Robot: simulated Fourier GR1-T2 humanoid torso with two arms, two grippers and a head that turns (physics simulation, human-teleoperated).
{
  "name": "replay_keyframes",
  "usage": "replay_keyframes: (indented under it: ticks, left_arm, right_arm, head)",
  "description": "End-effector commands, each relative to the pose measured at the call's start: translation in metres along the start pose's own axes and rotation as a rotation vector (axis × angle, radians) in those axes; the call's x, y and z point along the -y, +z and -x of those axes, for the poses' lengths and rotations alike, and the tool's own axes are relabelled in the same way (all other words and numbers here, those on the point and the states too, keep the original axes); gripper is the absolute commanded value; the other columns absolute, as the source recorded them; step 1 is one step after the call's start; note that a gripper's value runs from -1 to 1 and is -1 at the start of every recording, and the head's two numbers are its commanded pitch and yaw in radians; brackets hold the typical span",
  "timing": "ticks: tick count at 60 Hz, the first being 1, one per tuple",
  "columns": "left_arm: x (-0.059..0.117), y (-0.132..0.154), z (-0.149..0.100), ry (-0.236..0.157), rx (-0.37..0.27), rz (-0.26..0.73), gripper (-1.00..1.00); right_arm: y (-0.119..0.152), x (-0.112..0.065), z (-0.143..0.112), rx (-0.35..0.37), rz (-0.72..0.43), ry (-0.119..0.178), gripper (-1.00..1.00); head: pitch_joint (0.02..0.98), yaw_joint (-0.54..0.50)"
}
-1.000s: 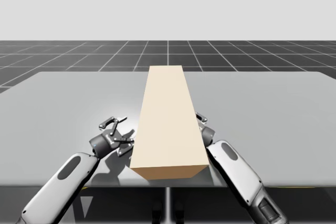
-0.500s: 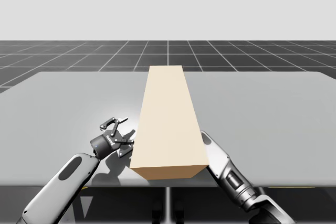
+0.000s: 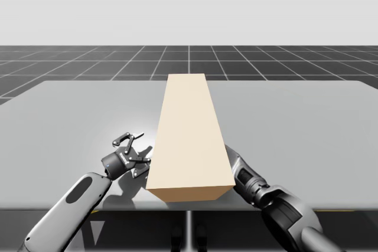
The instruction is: Retrieve the object from inside the box.
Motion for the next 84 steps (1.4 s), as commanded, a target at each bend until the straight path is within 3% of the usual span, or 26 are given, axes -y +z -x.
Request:
replay_keyframes:
  ticks: [1, 2, 5, 14, 22, 33, 45, 57, 60, 67, 75, 84]
  left_arm:
    - [0.000, 0.000, 0.001, -0.008, 0.001, 0.003, -1.00]
    - [0.000, 0.001, 0.001, -0.008, 0.001, 0.003, -1.00]
    - [0.000, 0.001, 0.001, -0.009, 0.002, 0.004, -1.00]
    - [0.000, 0.001, 0.001, -0.014, 0.001, 0.006, -1.00]
    - [0.000, 0.002, 0.002, -0.012, 0.002, 0.001, -1.00]
    - [-0.004, 0.003, 0.002, -0.003, 0.004, -0.012, -1.00]
    - [-0.010, 0.005, 0.003, 0.004, 0.007, -0.025, -1.00]
    - [-0.012, 0.006, 0.003, 0.010, 0.008, -0.033, -1.00]
    - [-0.013, 0.007, 0.003, 0.010, 0.007, -0.036, -1.00]
    - [-0.014, 0.008, 0.003, 0.012, 0.008, -0.040, -1.00]
    - [-0.015, 0.008, 0.004, 0.015, 0.007, -0.045, -1.00]
    - [-0.016, 0.008, 0.004, 0.015, 0.007, -0.048, -1.00]
  right_arm:
    - [-0.016, 0.006, 0.009, -0.004, 0.009, -0.008, 0.17]
    - [-0.016, 0.007, 0.009, -0.007, 0.009, -0.009, 0.83]
    - [-0.015, 0.007, 0.013, -0.037, 0.017, -0.033, 1.00]
    - [-0.008, 0.013, 0.018, -0.062, 0.044, -0.057, 0.99]
    - [0.010, 0.021, 0.011, -0.051, 0.079, -0.036, 0.97]
    - [0.067, 0.033, 0.002, -0.010, 0.140, 0.008, 0.97]
    - [0.147, 0.054, -0.004, 0.076, 0.270, 0.051, 0.97]
    - [0.202, 0.072, -0.009, 0.113, 0.375, 0.068, 0.97]
    - [0.213, 0.076, -0.008, 0.108, 0.405, 0.090, 0.96]
    - [0.236, 0.089, -0.011, 0.117, 0.452, 0.090, 0.96]
    - [0.254, 0.105, -0.042, 0.179, 0.515, 0.106, 0.98]
    - [0.253, 0.125, -0.087, 0.254, 0.568, 0.139, 1.00]
  head:
    - [0.145, -0.06]
    - [0.146, -0.06]
    - [0.147, -0.06]
    - [0.146, -0.06]
    - [0.146, -0.06]
    - [0.144, -0.06]
    - [0.142, -0.06]
    - [0.135, -0.06]
    - [0.134, -0.06]
    - [0.132, -0.06]
    - [0.131, -0.06]
    - [0.130, -0.07]
